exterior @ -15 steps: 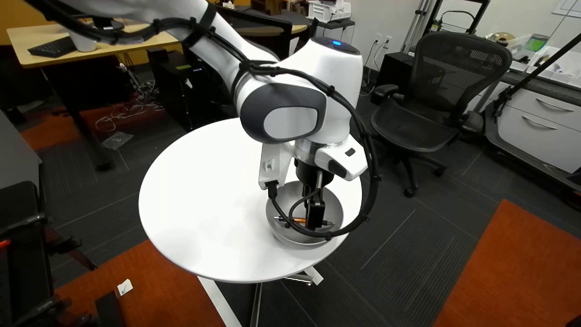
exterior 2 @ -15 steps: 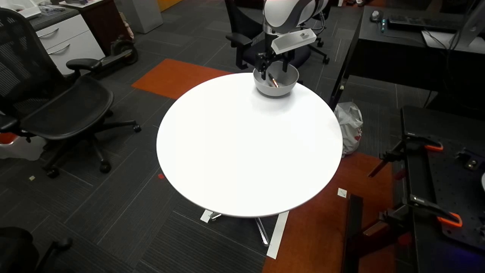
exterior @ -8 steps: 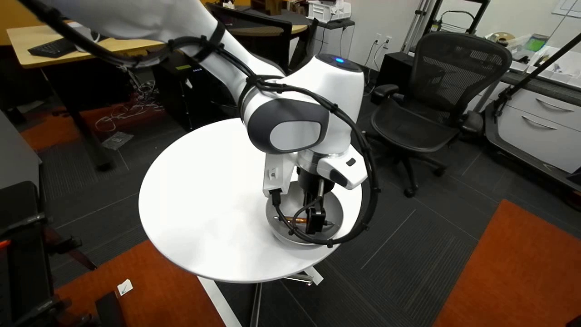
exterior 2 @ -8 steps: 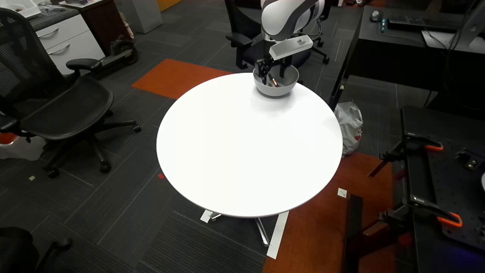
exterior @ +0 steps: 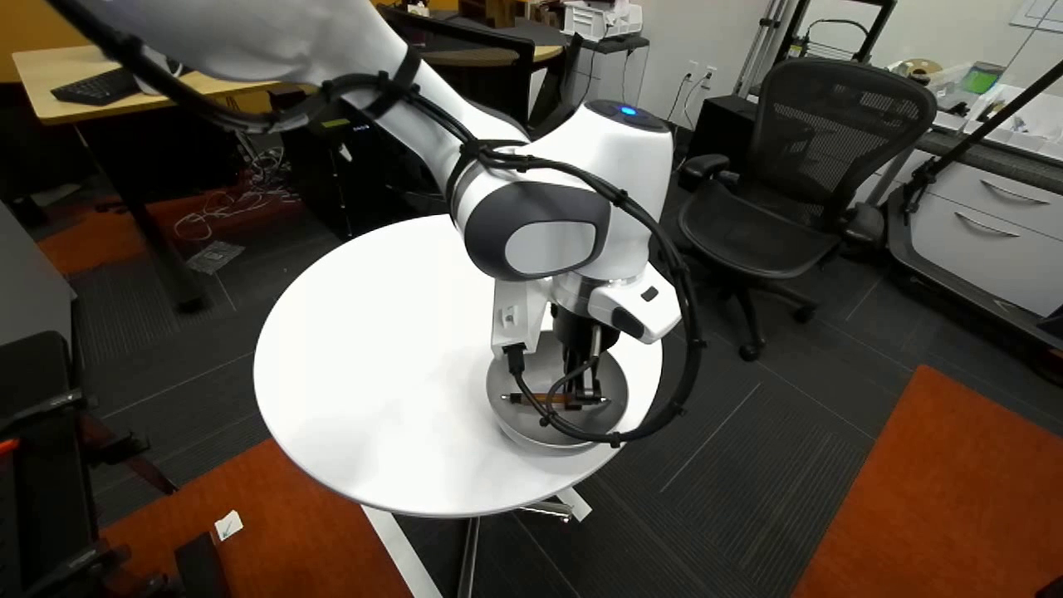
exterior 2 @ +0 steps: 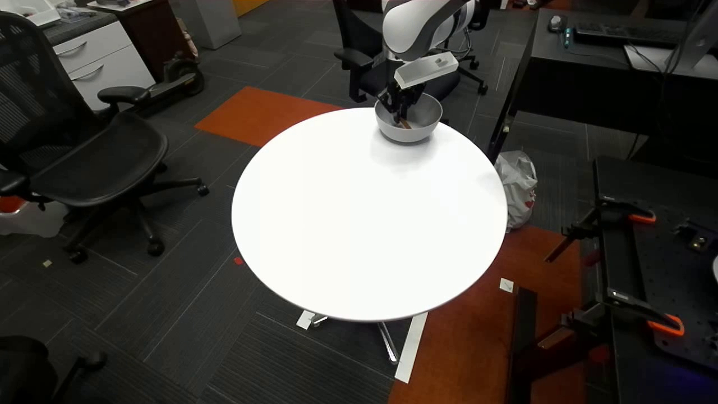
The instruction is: Remove the pen from the bowl
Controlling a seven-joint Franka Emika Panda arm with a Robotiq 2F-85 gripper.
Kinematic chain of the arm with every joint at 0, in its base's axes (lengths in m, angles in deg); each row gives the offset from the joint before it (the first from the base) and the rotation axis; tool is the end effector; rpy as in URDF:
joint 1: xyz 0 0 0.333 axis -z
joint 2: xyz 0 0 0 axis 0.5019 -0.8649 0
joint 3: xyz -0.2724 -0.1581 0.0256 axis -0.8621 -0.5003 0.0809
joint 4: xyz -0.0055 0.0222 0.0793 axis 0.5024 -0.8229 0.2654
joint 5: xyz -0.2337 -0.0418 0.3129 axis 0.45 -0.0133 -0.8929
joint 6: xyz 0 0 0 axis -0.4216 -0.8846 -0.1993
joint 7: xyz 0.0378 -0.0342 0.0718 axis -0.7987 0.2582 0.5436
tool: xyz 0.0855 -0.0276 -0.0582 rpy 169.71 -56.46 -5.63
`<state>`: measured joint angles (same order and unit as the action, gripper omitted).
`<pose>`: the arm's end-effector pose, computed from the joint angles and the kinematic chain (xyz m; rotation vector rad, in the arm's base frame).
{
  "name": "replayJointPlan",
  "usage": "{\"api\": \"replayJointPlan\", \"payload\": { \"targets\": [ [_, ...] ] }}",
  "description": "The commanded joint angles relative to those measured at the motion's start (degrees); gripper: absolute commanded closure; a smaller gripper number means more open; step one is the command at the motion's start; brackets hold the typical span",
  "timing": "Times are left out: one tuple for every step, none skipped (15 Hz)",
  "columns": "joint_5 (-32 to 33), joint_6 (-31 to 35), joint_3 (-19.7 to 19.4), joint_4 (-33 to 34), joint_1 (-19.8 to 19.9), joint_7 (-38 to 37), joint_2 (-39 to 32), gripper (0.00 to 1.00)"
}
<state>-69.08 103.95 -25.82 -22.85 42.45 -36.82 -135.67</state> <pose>0.6639 -0.2541 0.1513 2.8968 -1.0569 0.0123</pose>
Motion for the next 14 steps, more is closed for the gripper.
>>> {"api": "replayJointPlan", "payload": {
  "targets": [
    [-0.5, -2.0, -0.3, 0.9, 0.0, -0.7, 0.7, 1.0],
    [-0.5, -1.4, -0.2, -0.1, -0.1, -0.5, 1.6, 0.97],
    [-0.3, -0.4, -0.5, -2.1, -0.4, -0.5, 3.4, 0.96],
    [-0.1, 0.3, -0.7, -3.7, -0.8, -0.5, 5.1, 0.96],
    [0.5, 0.8, -1.3, -5.7, -1.5, -0.9, 7.2, 0.96],
    [0.7, 1.3, -1.4, -7.3, -1.8, -0.7, 9.1, 0.96],
    [1.1, 1.8, -1.8, -9.4, -2.3, -0.7, 11.4, 0.96],
    [1.6, 2.4, -2.2, -11.3, -2.9, -0.7, 13.7, 0.96],
    [2.2, 2.7, -2.4, -13.2, -3.5, -0.7, 16.0, 0.96],
    [2.9, 2.9, -2.4, -14.9, -4.1, -0.4, 18.3, 0.96],
    [3.5, 2.8, -2.3, -15.9, -4.8, -0.5, 20.1, 0.96],
    [4.7, 2.6, -2.2, -16.8, -5.6, -0.4, 21.8, 0.96],
    [5.6, 2.4, -1.9, -17.4, -6.3, -0.4, 23.2, 0.96],
    [6.8, 1.9, -1.6, -17.4, -7.2, -0.4, 24.1, 0.96]
  ]
}}
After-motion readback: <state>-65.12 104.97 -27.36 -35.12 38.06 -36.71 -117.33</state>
